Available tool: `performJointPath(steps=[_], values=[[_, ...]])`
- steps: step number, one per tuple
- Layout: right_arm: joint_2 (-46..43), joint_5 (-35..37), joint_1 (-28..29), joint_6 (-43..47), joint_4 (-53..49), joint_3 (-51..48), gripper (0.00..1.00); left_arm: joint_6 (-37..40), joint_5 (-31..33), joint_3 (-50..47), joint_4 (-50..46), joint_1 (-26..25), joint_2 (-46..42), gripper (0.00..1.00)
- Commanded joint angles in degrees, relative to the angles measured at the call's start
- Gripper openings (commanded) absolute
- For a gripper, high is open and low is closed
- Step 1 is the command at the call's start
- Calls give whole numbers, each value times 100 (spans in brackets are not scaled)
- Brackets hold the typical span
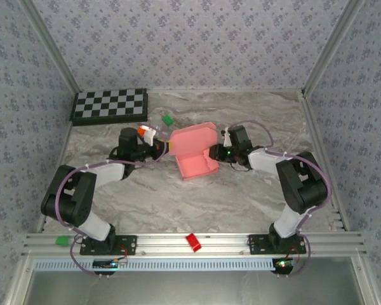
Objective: Fold the paper box
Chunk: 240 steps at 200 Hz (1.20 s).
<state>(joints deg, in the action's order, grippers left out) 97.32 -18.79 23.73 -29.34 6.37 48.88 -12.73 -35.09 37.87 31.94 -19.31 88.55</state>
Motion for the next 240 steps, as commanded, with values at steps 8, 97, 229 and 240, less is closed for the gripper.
performJointPath(steps=[8,97,229,240], values=[[112,196,93,93,-56,179,30,-10,-177,219,159,-29,57,0],[270,1056,421,666,-959,567,23,-36,-217,250,183,-22,172,0],[489,1840,598,938,-1709,934,19,-71,-284,334,189,-20,318,0],[516,1901,614,939,-1781,972,19,-72,-292,343,194,-20,334,0]])
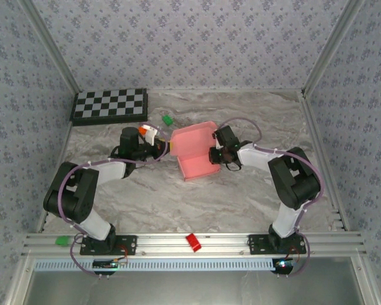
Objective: Fold the paper box
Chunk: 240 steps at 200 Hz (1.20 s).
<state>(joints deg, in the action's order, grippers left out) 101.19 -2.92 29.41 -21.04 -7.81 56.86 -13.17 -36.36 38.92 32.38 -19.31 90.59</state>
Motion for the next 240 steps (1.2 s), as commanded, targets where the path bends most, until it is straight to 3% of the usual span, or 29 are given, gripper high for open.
performJointPath(steps=[1,240], values=[[138,321,47,109,-370,179,18,-28,-167,234,152,-20,133,0],[788,1707,437,-75,-1784,818,6,-45,-229,275,145,33,267,0]])
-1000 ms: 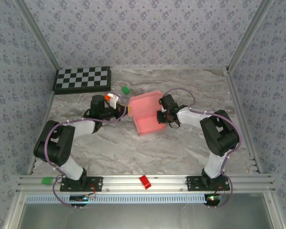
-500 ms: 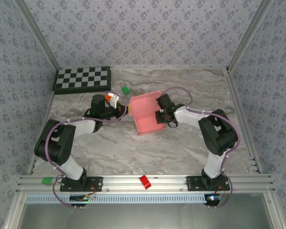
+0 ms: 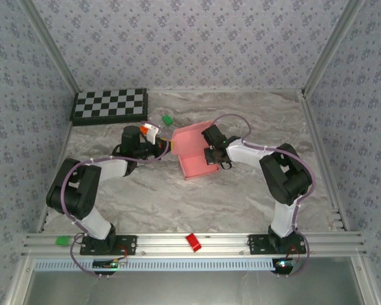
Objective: Fold the paper box
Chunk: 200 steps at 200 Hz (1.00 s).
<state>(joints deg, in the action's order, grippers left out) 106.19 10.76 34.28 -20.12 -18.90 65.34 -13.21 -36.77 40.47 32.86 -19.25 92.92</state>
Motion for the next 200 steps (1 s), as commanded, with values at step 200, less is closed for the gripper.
performJointPath(steps=[200], values=[[746,509,92,-63,-1209,244,5,-94,-223,128,150,52,94,0]])
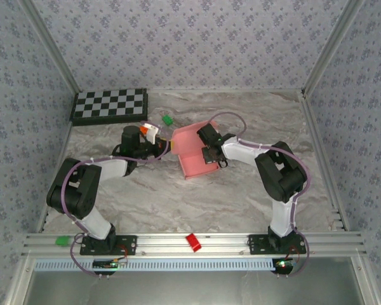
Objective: Fold the paper box
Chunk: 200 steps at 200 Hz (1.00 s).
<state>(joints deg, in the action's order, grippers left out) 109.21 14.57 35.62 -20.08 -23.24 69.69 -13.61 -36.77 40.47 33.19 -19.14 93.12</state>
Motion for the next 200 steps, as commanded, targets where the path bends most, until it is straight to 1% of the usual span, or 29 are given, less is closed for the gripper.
performJointPath(steps=[1,43,73,78,106,171,186,200], values=[[440,127,-39,-67,-772,-187,6,-55,-219,128,118,42,79,0],[205,-40,-37,-63,-652,-186,11,-63,-260,124,162,42,111,0],[-33,-86,-42,-93,-635,-184,13,-63,-311,154,175,42,132,0],[-63,-94,-38,-89,-637,1,13,-63,-317,162,170,42,133,0],[-214,-111,-47,-102,-667,53,15,-63,-359,182,161,41,149,0],[-362,-174,-53,-168,-613,-35,29,-63,-417,178,201,33,172,0],[-408,-180,-55,-194,-600,-63,30,-63,-459,173,224,33,188,0],[-444,-156,-55,-224,-592,-87,30,-72,-505,189,239,33,216,3]])
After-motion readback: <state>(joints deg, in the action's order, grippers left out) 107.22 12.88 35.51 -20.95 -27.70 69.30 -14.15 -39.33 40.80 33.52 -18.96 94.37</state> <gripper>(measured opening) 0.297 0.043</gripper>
